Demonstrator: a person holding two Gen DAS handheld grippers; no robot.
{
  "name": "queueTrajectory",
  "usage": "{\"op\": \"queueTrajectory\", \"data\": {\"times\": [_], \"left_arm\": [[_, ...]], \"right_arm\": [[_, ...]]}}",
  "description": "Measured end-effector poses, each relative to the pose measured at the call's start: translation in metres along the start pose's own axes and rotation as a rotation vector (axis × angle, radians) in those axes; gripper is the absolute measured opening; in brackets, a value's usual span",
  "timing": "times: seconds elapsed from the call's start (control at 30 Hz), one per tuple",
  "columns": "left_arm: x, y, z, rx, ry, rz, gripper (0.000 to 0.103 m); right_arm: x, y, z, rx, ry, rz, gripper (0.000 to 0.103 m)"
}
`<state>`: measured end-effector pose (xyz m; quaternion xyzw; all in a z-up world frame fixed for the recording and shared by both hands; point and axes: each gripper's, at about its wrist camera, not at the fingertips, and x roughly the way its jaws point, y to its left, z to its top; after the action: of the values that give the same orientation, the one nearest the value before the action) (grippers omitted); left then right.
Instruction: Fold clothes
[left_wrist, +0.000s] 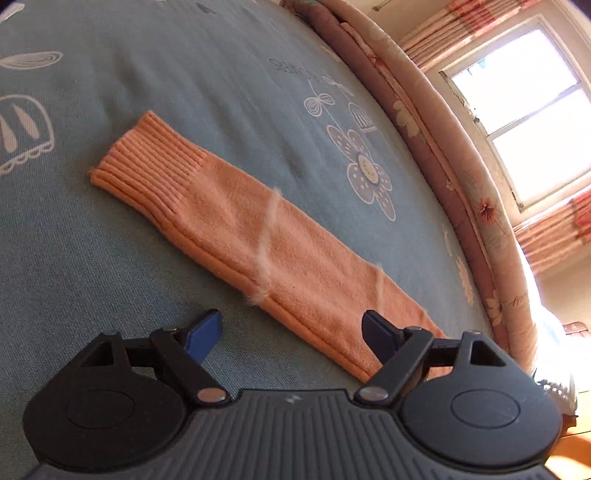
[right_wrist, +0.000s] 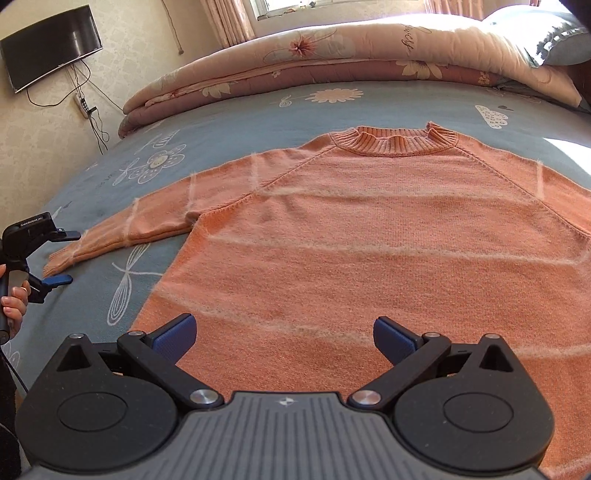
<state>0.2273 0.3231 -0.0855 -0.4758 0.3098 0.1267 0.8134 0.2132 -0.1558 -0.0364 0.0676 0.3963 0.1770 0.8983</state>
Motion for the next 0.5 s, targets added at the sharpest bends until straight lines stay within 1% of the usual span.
{"op": "queueTrajectory", "data": {"times": [0.1, 0.2, 0.27, 0.33, 0.37, 0.4, 0.43, 0.47, 0.5], "left_arm": [[0.003, 0.003, 0.007, -0.017, -0.051, 0.0, 0.083], [0.005, 0.008, 0.016, -0.04, -0.1, -0.003, 0.083], [0.005, 0.015, 0.023, -0.059, -0.156, -0.022, 0.083], [0.005, 0.019, 0.027, -0.047, -0.186, 0.006, 0.08], [0.006, 0.019, 0.028, -0.036, -0.194, 0.029, 0.072], [0.007, 0.02, 0.03, -0.025, -0.203, 0.052, 0.056], [0.008, 0.021, 0.031, -0.014, -0.211, 0.076, 0.047], [0.009, 0.021, 0.032, -0.003, -0.22, 0.099, 0.031], [0.009, 0.022, 0.033, 0.008, -0.228, 0.122, 0.022]], "right_arm": [[0.004, 0.014, 0.0, -0.001, -0.008, 0.017, 0.103], [0.003, 0.019, 0.0, -0.006, -0.008, 0.013, 0.103], [0.002, 0.022, 0.0, -0.009, -0.009, 0.011, 0.103], [0.001, 0.025, 0.0, -0.013, -0.009, 0.008, 0.103], [0.001, 0.027, 0.0, -0.014, -0.009, 0.007, 0.103], [0.0, 0.028, 0.0, -0.014, -0.009, 0.006, 0.103], [0.0, 0.027, 0.0, -0.009, -0.008, 0.006, 0.103], [0.0, 0.027, 0.0, -0.005, -0.007, 0.009, 0.103], [0.0, 0.028, 0.0, -0.004, -0.006, 0.012, 0.103]]}}
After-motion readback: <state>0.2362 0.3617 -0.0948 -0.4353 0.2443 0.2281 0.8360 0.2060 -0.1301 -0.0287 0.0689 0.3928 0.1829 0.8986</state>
